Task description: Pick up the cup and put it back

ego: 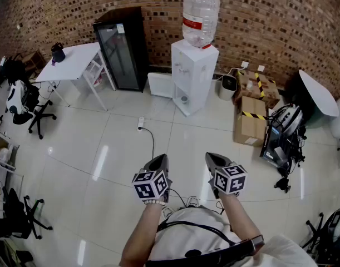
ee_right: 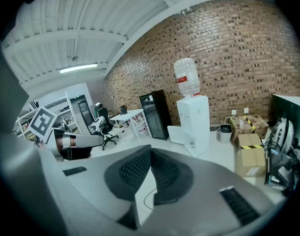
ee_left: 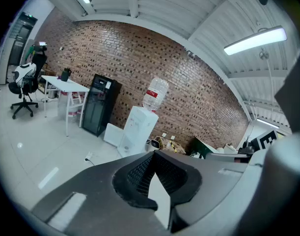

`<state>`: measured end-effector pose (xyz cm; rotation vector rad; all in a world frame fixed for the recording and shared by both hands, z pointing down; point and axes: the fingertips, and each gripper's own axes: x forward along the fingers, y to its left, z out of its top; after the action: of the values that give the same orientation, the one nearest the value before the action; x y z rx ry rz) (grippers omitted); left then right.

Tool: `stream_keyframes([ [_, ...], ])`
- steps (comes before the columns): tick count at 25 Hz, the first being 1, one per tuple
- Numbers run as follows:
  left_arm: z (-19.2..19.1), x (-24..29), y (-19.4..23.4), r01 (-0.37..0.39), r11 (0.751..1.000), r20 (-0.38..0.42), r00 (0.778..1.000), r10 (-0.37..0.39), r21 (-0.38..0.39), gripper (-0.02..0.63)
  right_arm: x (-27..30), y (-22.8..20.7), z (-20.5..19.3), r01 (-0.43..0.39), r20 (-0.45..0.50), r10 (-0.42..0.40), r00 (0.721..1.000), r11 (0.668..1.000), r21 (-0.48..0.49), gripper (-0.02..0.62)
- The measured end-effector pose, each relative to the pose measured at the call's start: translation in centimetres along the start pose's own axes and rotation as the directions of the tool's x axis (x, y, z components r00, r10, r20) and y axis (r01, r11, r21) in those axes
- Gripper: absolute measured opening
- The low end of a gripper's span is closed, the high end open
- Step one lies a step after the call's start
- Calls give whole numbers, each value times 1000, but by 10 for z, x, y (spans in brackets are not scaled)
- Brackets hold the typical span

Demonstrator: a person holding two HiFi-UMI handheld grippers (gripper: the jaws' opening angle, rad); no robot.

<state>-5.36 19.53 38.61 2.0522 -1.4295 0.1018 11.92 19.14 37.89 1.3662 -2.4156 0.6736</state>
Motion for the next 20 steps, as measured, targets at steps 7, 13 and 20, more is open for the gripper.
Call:
stream_keyframes([
  [7,0,-3,13,-6,1000,1,1000,6,-8,0,7,5,-2,6,-1,-6,1000,1000,4,11],
  [13,-4,-23,39,-28,999,8,1000,28,-38,0,5,11,-11,36,-8,-36,999,999,18,11],
  [20,-11,-44,82,-67,996,-6,998,66,-55,0,5,26,-32,62,-15,-62,998,997,53,11],
])
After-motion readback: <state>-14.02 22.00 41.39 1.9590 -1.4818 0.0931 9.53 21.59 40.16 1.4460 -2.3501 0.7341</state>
